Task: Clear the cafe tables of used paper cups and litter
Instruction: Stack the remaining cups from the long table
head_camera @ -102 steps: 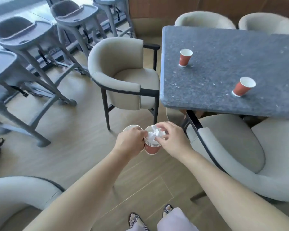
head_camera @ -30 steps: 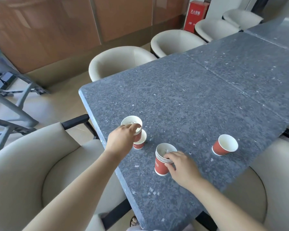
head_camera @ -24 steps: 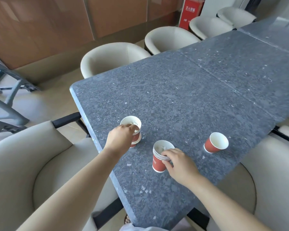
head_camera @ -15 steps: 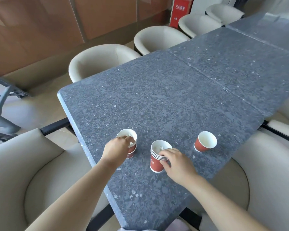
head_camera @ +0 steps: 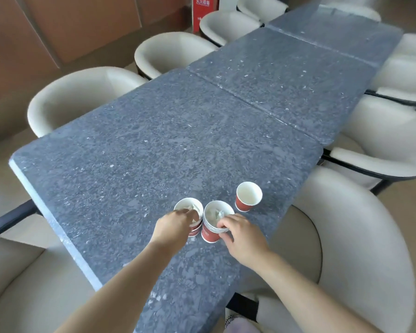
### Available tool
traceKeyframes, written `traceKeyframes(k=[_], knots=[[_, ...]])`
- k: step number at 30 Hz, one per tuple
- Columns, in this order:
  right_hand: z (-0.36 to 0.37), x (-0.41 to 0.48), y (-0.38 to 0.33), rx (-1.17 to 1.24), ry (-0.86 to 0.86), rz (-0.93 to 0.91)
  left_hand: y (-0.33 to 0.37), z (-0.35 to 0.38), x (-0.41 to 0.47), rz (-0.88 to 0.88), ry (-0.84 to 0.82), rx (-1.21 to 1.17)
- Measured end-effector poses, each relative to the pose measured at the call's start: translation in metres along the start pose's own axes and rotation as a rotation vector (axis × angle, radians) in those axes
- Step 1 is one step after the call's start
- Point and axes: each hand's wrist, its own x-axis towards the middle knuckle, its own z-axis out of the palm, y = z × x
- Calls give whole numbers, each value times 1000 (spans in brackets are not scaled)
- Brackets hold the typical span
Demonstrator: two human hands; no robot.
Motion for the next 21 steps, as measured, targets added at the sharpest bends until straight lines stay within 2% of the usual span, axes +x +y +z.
traceKeyframes(k=[21], knots=[[-51,-22,53,15,95,70,66,14,34,41,-92,50]])
